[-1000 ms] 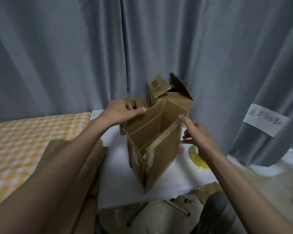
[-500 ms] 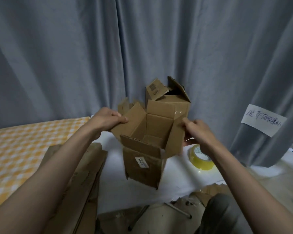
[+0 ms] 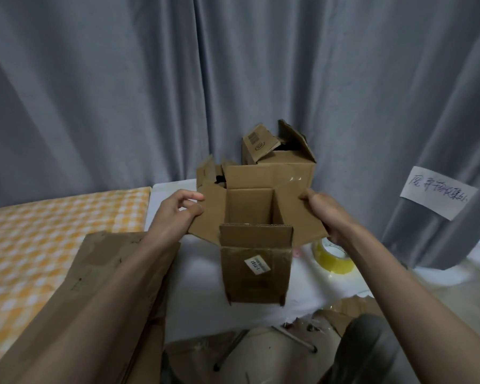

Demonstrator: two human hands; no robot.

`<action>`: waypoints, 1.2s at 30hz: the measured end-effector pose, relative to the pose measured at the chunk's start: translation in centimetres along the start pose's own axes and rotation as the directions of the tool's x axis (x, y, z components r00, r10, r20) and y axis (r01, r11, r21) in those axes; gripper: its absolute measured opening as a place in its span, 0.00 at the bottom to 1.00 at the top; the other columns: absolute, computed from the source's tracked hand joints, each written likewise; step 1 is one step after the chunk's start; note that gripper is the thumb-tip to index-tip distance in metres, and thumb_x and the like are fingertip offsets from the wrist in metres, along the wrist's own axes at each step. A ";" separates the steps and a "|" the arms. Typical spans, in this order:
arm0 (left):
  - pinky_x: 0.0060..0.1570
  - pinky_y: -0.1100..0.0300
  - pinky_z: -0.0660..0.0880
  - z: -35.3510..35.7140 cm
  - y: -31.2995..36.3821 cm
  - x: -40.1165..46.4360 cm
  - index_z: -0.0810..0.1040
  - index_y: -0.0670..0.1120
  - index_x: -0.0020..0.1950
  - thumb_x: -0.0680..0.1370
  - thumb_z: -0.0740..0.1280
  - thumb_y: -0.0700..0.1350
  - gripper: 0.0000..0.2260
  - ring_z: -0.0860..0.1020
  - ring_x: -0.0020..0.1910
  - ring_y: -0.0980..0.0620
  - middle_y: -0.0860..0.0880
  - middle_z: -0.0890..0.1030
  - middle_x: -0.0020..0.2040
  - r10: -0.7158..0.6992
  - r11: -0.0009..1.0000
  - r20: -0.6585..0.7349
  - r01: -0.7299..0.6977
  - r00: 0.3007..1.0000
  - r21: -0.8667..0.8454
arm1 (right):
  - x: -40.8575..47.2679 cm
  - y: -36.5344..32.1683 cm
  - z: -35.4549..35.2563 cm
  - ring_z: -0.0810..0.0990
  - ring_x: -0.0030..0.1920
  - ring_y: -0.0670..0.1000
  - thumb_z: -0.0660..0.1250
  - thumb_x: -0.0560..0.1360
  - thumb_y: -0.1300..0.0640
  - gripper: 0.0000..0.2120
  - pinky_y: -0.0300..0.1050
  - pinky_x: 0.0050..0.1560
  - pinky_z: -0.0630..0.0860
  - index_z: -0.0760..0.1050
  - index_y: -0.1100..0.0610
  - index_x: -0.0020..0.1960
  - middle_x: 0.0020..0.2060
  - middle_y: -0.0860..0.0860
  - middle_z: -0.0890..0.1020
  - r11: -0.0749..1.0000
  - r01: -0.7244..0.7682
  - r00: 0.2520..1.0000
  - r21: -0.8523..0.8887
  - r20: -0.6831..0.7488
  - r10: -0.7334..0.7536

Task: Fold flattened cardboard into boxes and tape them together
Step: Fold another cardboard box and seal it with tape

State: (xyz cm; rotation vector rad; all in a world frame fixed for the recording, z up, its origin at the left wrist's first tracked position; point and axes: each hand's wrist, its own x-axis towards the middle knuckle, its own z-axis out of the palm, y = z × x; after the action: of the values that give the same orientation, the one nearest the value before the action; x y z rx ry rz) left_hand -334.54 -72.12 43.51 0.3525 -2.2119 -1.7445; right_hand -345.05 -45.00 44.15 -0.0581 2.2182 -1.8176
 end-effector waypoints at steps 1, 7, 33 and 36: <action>0.35 0.66 0.74 0.0 0.0 0.0 0.78 0.50 0.58 0.78 0.67 0.40 0.10 0.80 0.47 0.51 0.46 0.79 0.50 -0.026 0.999 -0.010 0.025 1.000 -0.025 | 0.0 -0.1 0.1 0.85 0.34 0.50 0.56 0.83 0.52 0.12 0.40 0.30 0.79 0.76 0.55 0.51 0.33 0.51 0.86 1.000 -0.004 1.000 -0.020 0.003 0.004; 0.33 0.66 0.75 0.6 -0.2 -0.2 0.78 0.47 0.60 0.79 0.66 0.43 0.10 0.83 0.39 0.57 0.47 0.84 0.46 -0.134 0.988 0.017 0.135 0.991 -0.072 | 0.4 1.5 0.8 0.85 0.36 0.55 0.55 0.83 0.53 0.14 0.49 0.38 0.81 0.78 0.58 0.54 0.42 0.57 0.85 1.000 -0.025 0.998 -0.015 -0.058 0.024; 0.44 0.53 0.78 1.3 -8.4 -0.2 0.79 0.44 0.56 0.77 0.67 0.43 0.09 0.79 0.55 0.41 0.40 0.81 0.55 -0.348 0.926 0.053 0.352 0.936 -0.135 | 3.9 4.6 2.7 0.83 0.50 0.60 0.56 0.82 0.51 0.14 0.57 0.55 0.81 0.76 0.53 0.45 0.49 0.59 0.83 0.988 -0.084 0.993 -0.133 -0.096 0.072; 0.46 0.53 0.77 1.2 -9.4 -0.1 0.81 0.46 0.57 0.78 0.66 0.42 0.09 0.80 0.57 0.42 0.41 0.82 0.55 -0.346 0.910 0.062 0.351 0.936 -0.220 | 4.0 5.6 3.0 0.83 0.41 0.56 0.56 0.83 0.51 0.15 0.49 0.39 0.81 0.78 0.53 0.46 0.43 0.57 0.83 0.991 -0.122 0.991 -0.060 -0.071 0.118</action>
State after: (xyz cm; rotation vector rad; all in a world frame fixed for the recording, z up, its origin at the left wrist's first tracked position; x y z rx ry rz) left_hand -334.86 -73.19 34.10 0.7127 -2.0248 -2.1702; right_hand -347.36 -47.47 37.44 0.1230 2.2727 -1.7084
